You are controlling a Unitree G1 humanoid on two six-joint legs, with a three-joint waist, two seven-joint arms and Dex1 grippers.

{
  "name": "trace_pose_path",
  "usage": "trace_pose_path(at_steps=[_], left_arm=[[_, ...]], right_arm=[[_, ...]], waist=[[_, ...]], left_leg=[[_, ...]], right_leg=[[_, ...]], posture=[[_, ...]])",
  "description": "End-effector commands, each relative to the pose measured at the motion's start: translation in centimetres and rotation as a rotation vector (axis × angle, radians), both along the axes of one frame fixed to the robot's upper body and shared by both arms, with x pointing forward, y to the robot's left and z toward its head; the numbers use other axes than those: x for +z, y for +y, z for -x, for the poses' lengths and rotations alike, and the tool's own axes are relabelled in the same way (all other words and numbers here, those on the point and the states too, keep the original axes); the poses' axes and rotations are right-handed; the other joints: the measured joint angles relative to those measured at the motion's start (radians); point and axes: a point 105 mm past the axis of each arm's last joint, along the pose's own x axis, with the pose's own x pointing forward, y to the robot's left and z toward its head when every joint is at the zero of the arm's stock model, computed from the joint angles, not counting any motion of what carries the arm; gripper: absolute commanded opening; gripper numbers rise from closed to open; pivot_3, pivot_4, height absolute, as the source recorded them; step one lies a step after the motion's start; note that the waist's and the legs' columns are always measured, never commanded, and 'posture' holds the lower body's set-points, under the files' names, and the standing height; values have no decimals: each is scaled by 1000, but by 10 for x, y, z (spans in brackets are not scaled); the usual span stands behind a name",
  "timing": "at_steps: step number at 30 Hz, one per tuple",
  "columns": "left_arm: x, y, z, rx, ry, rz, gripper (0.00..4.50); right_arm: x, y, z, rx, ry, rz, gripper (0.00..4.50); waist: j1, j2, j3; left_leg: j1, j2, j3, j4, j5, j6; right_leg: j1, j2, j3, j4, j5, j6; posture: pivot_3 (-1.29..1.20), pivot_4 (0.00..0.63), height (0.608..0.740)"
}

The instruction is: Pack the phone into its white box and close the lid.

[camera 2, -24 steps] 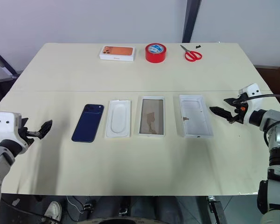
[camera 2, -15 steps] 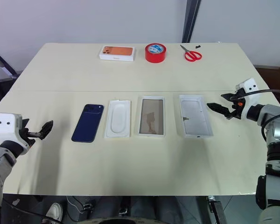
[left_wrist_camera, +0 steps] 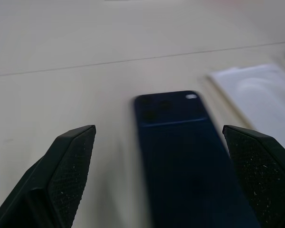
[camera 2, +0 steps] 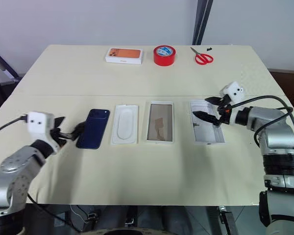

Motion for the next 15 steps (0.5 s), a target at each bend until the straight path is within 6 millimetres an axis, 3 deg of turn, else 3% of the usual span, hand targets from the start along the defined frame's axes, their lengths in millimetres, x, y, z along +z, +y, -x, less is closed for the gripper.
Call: trace_pose_path(at_steps=[1,5,9,15], left_arm=[[8,-34,-5,-96,-5,21,4500],[3,-61,-16,-103,94,74,4500],[2,-71,-20,-58,203,157,4500],[0,-79,-24,-7,324,245,4500]], right_arm=[[10,31,15,100,-60,24,4445],[15,55,33,191,-81,40,4445],[17,74,46,248,-84,27,4445],[10,76,49,246,-68,25,4445]], waist=[[-1,0,0],[-4,0,0],[-4,-1,0],[-1,-1,0]], left_leg=[[0,0,0,0,0,0],[0,0,0,1,0,0],[0,0,-1,2,0,0],[0,0,-1,5,0,1]], right_leg=[[0,0,0,0,0,0],[0,1,0,1,0,0],[0,2,0,2,0,0],[1,3,0,3,0,0]], posture=[[0,150,725],[0,150,725],[0,150,725],[0,150,725]])
